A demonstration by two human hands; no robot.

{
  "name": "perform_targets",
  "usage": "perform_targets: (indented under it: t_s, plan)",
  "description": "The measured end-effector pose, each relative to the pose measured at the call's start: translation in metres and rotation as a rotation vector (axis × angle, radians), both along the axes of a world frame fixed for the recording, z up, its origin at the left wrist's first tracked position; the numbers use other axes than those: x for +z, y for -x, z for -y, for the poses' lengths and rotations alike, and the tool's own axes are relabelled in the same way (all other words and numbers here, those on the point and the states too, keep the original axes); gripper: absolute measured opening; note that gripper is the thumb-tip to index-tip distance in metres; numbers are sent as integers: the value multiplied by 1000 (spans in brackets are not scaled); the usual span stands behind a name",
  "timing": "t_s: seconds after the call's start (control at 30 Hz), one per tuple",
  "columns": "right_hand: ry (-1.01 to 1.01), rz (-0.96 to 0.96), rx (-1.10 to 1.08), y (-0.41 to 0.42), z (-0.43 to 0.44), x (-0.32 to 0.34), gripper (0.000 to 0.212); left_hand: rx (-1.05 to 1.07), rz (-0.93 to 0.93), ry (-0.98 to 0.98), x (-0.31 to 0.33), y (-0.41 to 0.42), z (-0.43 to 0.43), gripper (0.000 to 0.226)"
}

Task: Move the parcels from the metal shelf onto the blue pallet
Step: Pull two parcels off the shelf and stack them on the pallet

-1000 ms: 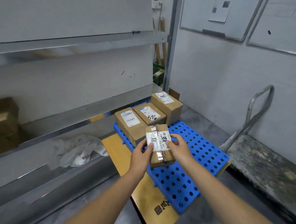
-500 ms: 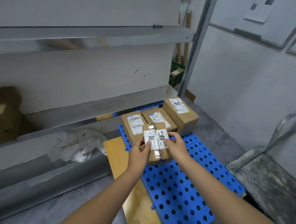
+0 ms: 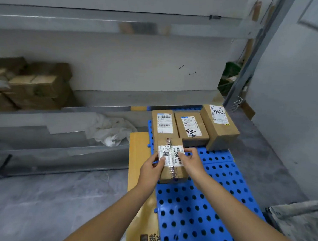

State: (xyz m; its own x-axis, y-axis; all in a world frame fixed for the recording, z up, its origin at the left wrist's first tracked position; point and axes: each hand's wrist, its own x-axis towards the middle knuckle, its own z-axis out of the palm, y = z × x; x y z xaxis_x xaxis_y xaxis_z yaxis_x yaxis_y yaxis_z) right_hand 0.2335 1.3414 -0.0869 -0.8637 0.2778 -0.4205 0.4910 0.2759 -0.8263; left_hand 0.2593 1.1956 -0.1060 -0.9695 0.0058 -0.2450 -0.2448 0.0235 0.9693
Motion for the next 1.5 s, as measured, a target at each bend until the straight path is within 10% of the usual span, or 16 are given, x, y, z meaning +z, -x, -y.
perform_targets:
  t_s: [0.77,1.27,1.5]
  plan:
    - [59,166,250,2,-38,-90,17,192,156,271,-71,-19,-49,27]
    - [-121,-48,202,-1,-34,-74,37,170,183,222,-63,-20,-44,32]
    - [-174,-253,518,12,31,3,33,166,33,551,6,-20,14,50]
